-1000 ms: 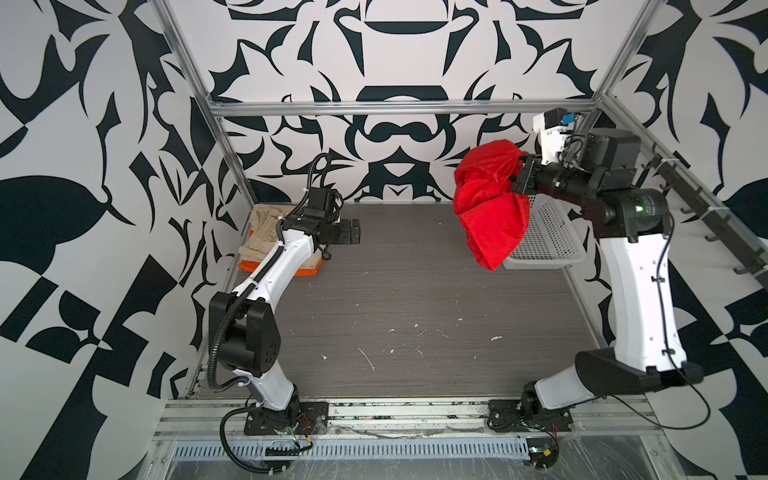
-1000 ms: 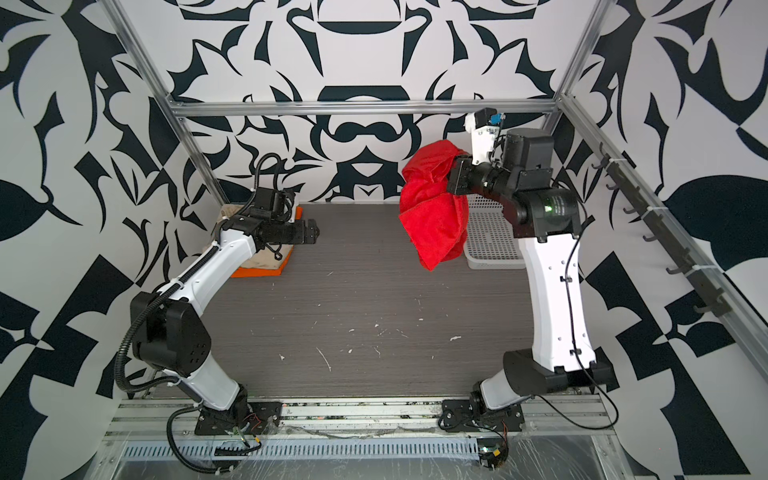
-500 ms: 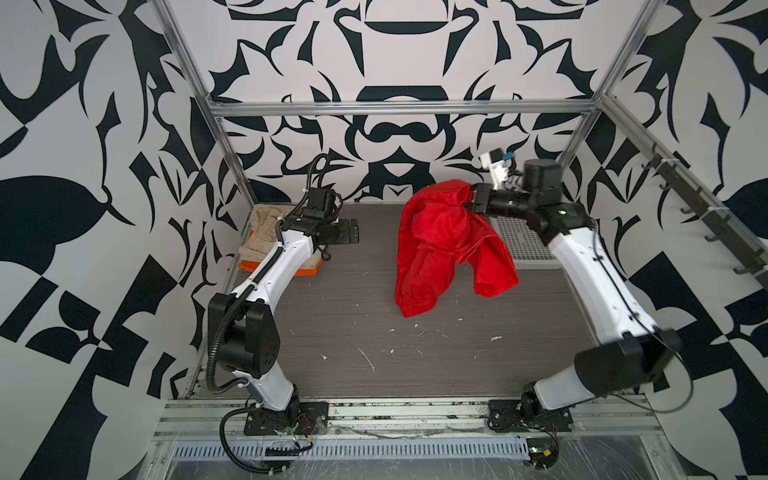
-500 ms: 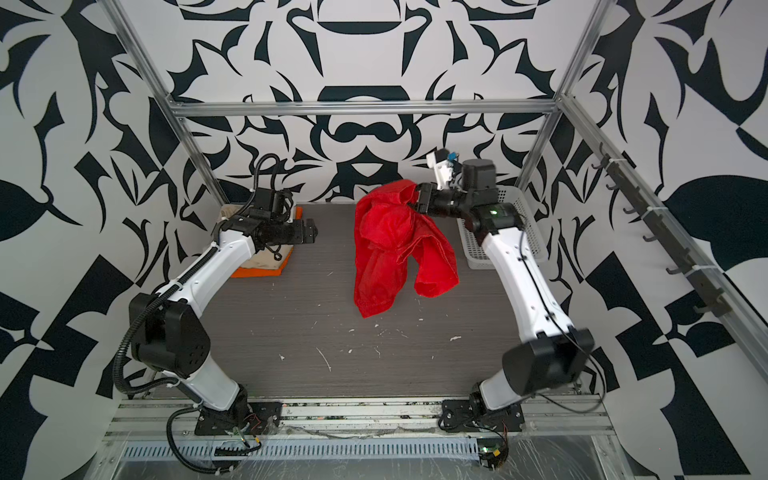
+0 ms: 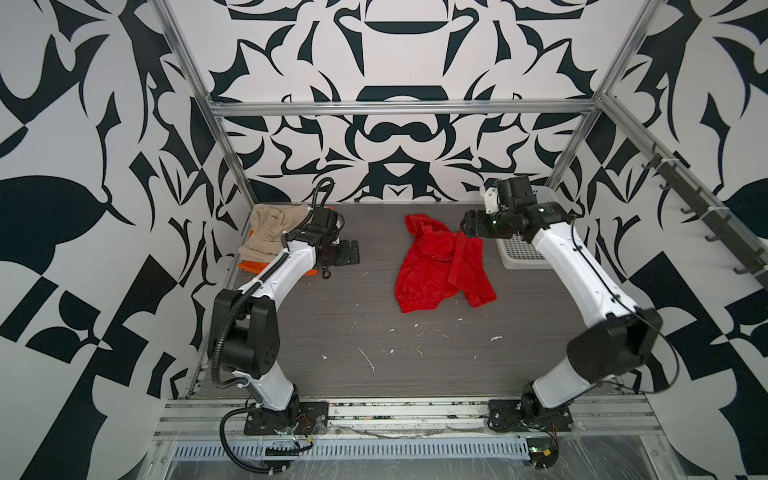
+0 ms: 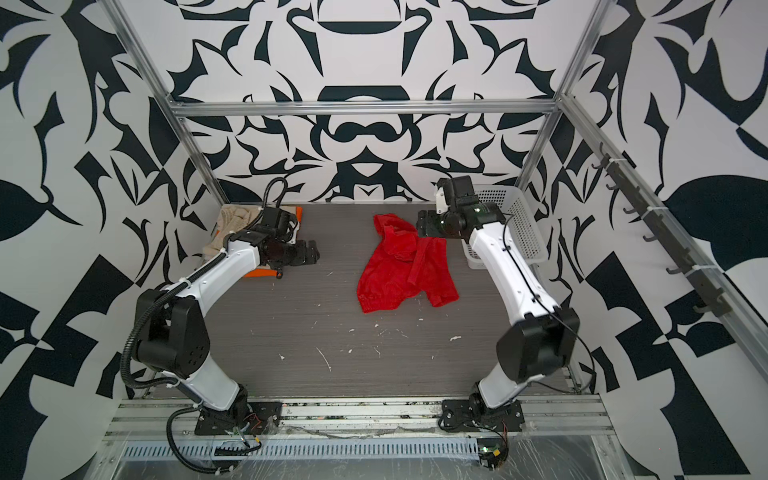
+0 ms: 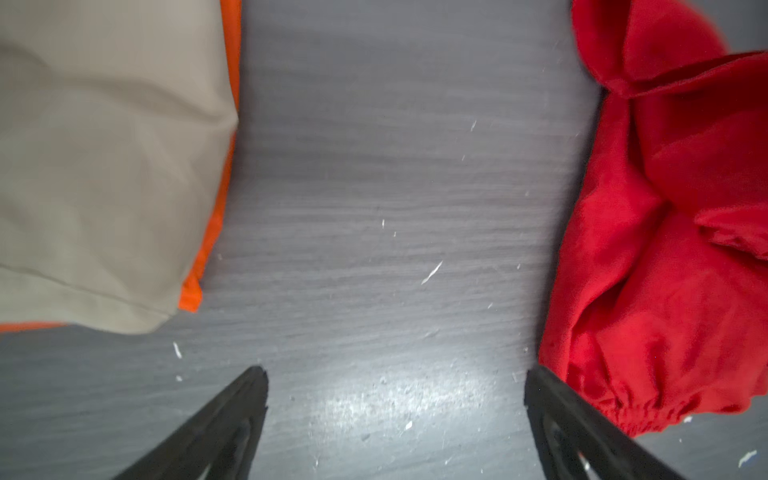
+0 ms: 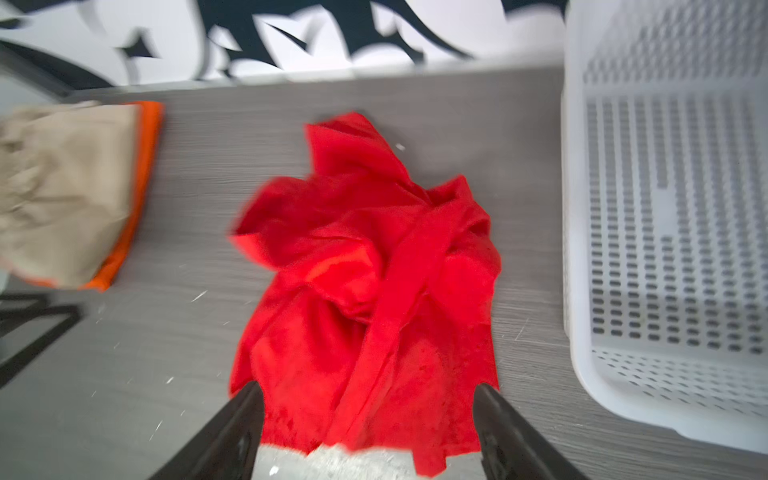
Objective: Fold and stack the shorts
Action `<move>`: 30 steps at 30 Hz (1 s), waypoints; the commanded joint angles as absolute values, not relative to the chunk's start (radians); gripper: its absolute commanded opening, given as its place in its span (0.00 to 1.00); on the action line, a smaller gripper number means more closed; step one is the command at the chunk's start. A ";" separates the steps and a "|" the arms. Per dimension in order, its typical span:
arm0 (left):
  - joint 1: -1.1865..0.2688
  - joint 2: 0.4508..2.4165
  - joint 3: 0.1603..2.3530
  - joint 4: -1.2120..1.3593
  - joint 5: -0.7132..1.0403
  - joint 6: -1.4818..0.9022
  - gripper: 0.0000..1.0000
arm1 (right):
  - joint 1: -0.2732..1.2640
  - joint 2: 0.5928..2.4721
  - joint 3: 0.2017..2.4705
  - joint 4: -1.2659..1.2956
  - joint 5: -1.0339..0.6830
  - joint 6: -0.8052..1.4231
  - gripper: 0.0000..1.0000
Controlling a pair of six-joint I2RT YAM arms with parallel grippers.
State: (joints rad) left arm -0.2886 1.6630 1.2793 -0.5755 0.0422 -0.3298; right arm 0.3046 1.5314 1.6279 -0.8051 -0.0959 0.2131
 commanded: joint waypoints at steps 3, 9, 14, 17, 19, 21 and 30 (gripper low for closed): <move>-0.292 1.638 1.203 -0.542 0.076 -0.434 1.00 | 0.556 1.533 1.521 -0.879 -0.022 0.198 0.81; -0.278 1.614 1.142 -0.503 0.081 -0.488 1.00 | 0.729 1.663 1.438 -0.773 -0.106 0.330 0.79; -0.263 1.580 1.099 -0.472 0.098 -0.509 0.99 | 0.766 1.811 1.437 -0.718 -0.122 0.371 0.77; -0.259 1.568 1.085 -0.474 0.103 -0.510 0.99 | 0.767 1.885 1.450 -0.724 -0.089 0.367 0.76; -0.258 1.558 1.076 -0.474 0.103 -0.511 0.99 | 0.768 1.918 1.456 -0.725 -0.071 0.361 0.76; -0.255 1.551 1.066 -0.471 0.103 -0.512 1.00 | 0.768 1.946 1.454 -0.707 -0.068 0.361 0.74; -0.255 1.521 1.038 -0.468 0.102 -0.520 1.00 | 0.771 2.022 1.401 -0.588 0.024 0.394 0.41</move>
